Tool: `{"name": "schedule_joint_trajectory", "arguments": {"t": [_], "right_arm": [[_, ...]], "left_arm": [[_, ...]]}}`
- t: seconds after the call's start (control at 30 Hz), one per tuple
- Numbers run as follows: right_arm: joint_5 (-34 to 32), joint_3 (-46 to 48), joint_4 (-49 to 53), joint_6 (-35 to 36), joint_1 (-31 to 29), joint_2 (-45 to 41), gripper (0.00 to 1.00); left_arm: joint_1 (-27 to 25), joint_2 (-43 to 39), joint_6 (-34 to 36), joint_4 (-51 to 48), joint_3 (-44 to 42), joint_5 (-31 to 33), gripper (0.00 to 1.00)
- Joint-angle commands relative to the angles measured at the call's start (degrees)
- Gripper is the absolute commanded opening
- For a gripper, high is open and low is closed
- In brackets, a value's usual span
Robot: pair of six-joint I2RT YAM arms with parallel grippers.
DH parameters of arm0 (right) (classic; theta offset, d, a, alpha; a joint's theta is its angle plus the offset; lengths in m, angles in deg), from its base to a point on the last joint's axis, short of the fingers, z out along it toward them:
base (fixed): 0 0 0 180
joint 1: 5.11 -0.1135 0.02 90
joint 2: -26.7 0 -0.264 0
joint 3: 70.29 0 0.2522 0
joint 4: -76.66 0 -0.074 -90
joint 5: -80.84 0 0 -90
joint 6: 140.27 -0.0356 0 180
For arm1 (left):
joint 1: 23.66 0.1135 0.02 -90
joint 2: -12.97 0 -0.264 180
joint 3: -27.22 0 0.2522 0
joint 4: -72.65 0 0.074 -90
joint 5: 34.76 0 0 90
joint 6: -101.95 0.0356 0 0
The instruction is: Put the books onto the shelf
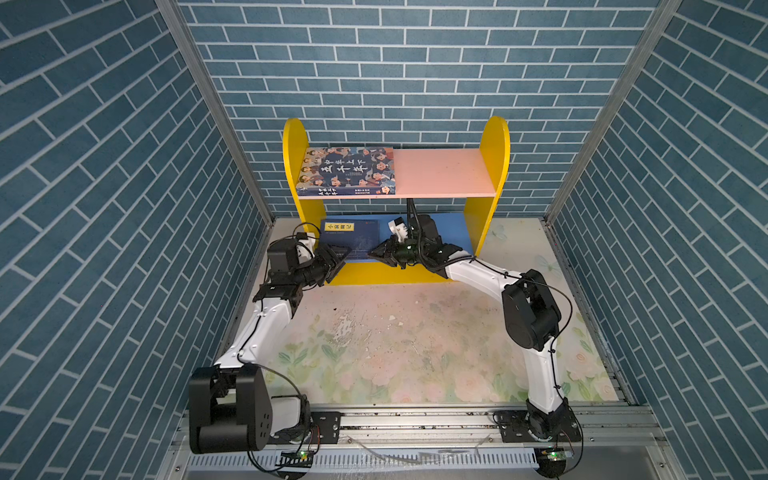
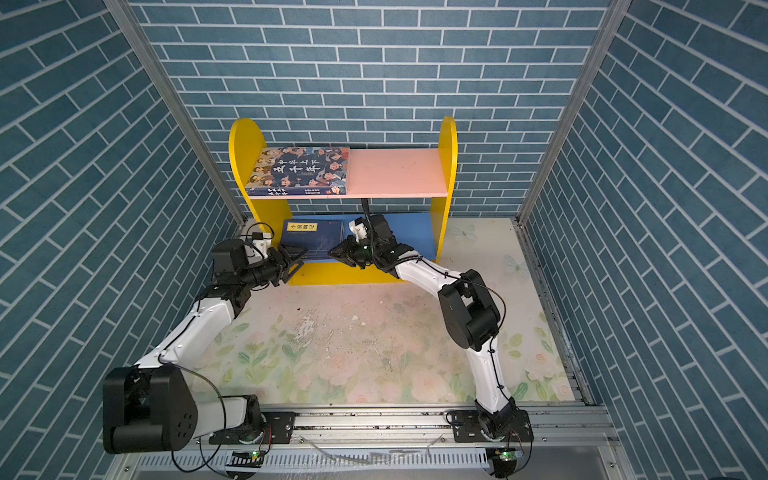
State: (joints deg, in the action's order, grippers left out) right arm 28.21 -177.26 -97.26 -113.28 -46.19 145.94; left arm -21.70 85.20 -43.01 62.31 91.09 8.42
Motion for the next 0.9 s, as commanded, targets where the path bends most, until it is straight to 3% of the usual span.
{"name": "schedule_joint_trajectory", "arguments": {"t": [0.0,0.2,0.37,0.5,0.77,0.87], "right_arm": [[-0.15,3.98,-6.25,-0.70,0.22,-6.11,0.26],[0.29,8.91,-8.17,-0.82,0.31,-11.24,0.31],[0.67,10.06,-7.34,-1.30,0.74,-12.45,0.31],[3.06,8.95,-5.01,-0.60,0.80,-11.49,0.27],[3.46,4.00,-5.85,-1.89,0.41,-6.80,0.15],[2.69,2.28,-3.25,-0.53,0.43,-5.72,0.15]], "left_arm": [[1.40,-2.61,6.93,-8.44,4.35,-6.11,0.67],[4.19,-5.82,20.53,-27.46,10.12,-11.79,0.69],[8.46,-9.29,25.99,-35.30,12.60,-15.99,0.69],[13.89,-11.01,29.78,-43.53,13.74,-14.76,0.68],[16.76,-12.22,18.08,-28.56,6.14,-12.76,0.68],[16.83,-10.92,18.50,-26.06,5.44,-11.38,0.69]]}}
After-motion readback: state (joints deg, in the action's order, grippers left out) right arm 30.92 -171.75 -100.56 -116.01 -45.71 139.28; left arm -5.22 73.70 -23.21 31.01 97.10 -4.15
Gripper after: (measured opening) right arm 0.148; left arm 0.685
